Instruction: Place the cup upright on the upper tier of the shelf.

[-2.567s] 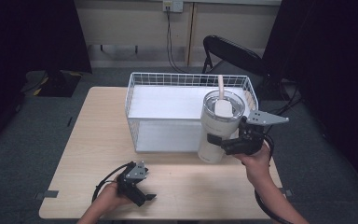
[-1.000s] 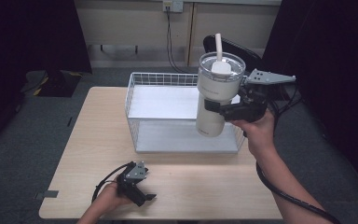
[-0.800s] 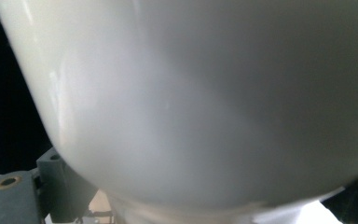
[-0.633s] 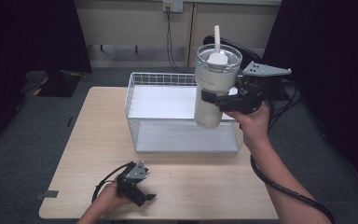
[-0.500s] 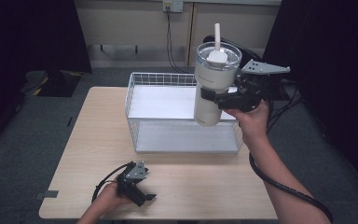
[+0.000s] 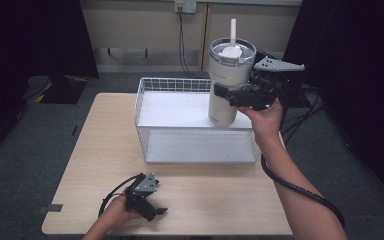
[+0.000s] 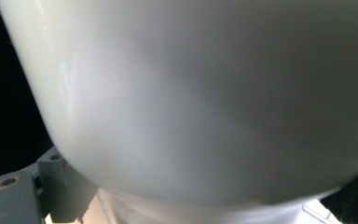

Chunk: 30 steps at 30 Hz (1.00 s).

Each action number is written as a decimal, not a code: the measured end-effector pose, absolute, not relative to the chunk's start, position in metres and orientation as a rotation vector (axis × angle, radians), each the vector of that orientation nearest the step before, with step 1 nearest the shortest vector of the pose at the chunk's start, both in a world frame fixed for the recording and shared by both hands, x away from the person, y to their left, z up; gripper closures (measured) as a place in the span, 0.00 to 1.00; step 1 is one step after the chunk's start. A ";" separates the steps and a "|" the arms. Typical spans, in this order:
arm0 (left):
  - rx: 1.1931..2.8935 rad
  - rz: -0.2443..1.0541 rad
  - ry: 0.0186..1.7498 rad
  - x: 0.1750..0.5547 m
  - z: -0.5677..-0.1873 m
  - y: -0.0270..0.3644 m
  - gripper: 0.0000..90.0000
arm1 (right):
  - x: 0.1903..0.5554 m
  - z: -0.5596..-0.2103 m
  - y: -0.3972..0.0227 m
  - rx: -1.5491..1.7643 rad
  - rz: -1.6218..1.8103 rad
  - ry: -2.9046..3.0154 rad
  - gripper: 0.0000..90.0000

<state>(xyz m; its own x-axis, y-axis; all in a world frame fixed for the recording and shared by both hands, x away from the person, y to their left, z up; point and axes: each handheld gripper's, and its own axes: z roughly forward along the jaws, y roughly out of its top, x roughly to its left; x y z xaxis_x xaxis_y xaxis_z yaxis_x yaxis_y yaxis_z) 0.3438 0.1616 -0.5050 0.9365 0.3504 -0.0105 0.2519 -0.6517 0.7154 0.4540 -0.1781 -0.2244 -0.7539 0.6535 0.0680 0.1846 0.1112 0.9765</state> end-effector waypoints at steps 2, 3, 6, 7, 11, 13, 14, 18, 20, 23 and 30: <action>2.311 0.164 0.424 0.344 -0.505 0.162 0.00 | 0.458 -0.225 -0.177 0.826 1.683 2.001 0.10; 2.311 0.164 0.424 0.344 -0.505 0.162 0.00 | 0.461 -0.226 -0.177 0.833 1.673 1.992 0.10; 2.311 0.164 0.424 0.344 -0.505 0.162 0.00 | 0.466 -0.226 -0.176 0.838 1.662 1.983 0.10; 2.311 0.164 0.424 0.344 -0.505 0.162 0.00 | 0.467 -0.226 -0.175 0.843 1.657 1.976 0.10; 2.312 0.164 0.424 0.344 -0.505 0.162 0.00 | 0.473 -0.229 -0.172 0.847 1.633 1.969 0.10; 2.312 0.164 0.424 0.344 -0.505 0.162 0.00 | 0.475 -0.230 -0.170 0.848 1.635 1.964 0.10; 2.312 0.164 0.424 0.344 -0.505 0.162 0.00 | 0.475 -0.230 -0.170 0.848 1.635 1.964 0.10; 2.312 0.164 0.425 0.344 -0.505 0.162 0.00 | 0.481 -0.232 -0.166 0.860 1.643 1.959 0.10; 2.312 0.164 0.424 0.344 -0.505 0.162 0.00 | 0.482 -0.232 -0.165 0.858 1.639 1.963 0.10; 2.312 0.164 0.424 0.344 -0.505 0.162 0.00 | 0.485 -0.233 -0.160 0.852 1.618 1.971 0.10; 2.312 0.164 0.424 0.344 -0.505 0.162 0.00 | 0.490 -0.235 -0.154 0.852 1.611 1.964 0.10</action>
